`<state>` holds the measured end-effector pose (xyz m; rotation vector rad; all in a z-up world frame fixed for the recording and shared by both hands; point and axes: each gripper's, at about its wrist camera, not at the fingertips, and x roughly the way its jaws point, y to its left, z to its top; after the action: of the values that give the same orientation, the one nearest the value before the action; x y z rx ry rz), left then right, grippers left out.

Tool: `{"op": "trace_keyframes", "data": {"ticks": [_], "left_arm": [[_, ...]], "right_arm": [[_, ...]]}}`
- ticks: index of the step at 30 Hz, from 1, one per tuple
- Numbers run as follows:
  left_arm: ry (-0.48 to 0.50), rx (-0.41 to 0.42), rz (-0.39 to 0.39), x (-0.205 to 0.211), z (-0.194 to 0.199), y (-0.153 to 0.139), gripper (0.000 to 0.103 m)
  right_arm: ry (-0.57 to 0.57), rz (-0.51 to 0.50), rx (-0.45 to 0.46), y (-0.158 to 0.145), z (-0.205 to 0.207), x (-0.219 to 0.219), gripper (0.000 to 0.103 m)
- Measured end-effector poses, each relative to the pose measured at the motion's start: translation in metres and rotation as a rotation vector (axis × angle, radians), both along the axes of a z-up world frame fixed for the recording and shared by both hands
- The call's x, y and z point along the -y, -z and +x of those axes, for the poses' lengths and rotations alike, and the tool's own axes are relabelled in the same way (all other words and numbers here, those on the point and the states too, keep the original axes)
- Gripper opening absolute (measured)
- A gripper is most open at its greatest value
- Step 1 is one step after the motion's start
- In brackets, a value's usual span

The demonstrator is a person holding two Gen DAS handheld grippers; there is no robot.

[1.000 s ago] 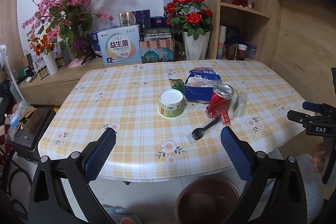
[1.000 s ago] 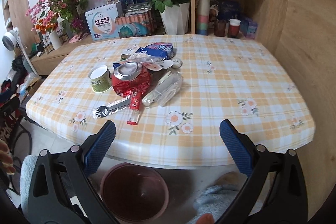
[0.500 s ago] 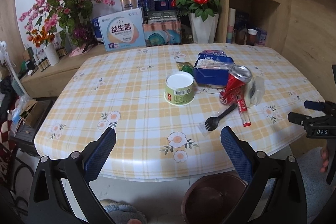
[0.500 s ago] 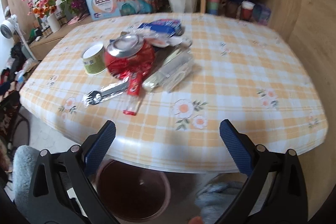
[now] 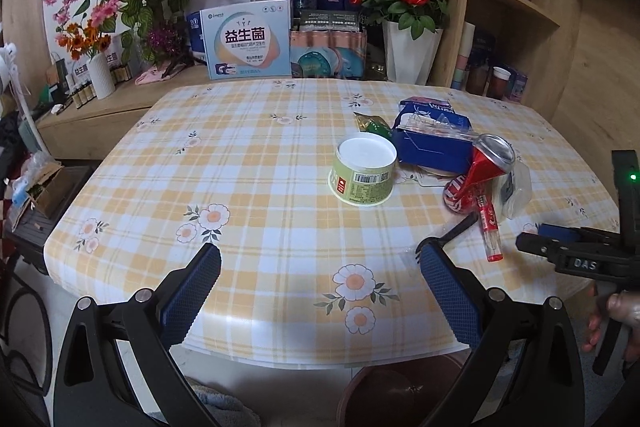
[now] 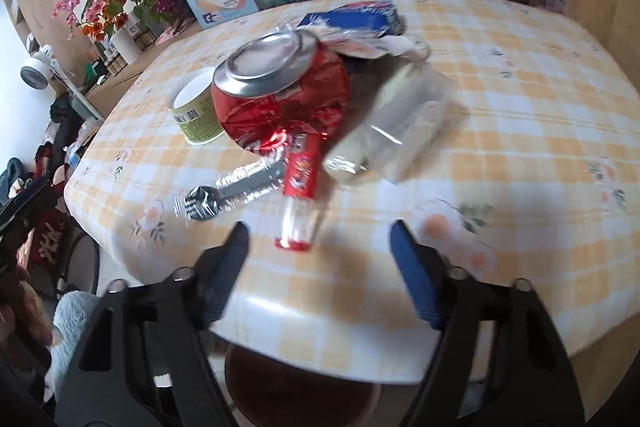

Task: Collect trash
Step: 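Reach the right gripper to the red lighter and close on it, then grasp the green tub with white lid with the left gripper while the right gripper holds the lighter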

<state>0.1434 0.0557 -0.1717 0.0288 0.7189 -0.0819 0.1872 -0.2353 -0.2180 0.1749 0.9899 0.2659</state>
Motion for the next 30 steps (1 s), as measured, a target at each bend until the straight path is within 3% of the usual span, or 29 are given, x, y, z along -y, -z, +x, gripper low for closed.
{"op": "trace_keyframes", "data": {"ticks": [5, 13, 20, 30], "left_arm": [[0.008, 0.01, 0.017, 0.001, 0.006, 0.005, 0.09], [0.047, -0.016, 0.004, 0.007, 0.016, 0.014, 0.084], [0.08, -0.019, 0.001, 0.016, 0.021, 0.014, 0.084], [0.14, -0.05, -0.022, 0.033, 0.028, 0.018, 0.084]], "right_arm": [[-0.009, 0.035, -0.013, 0.013, 0.017, -0.014, 0.048], [0.018, 0.043, -0.012, 0.025, 0.035, -0.025, 0.046], [0.02, 0.02, -0.019, 0.029, 0.037, -0.025, 0.027], [0.028, 0.095, -0.029, 0.025, 0.016, -0.004, 0.025]]}}
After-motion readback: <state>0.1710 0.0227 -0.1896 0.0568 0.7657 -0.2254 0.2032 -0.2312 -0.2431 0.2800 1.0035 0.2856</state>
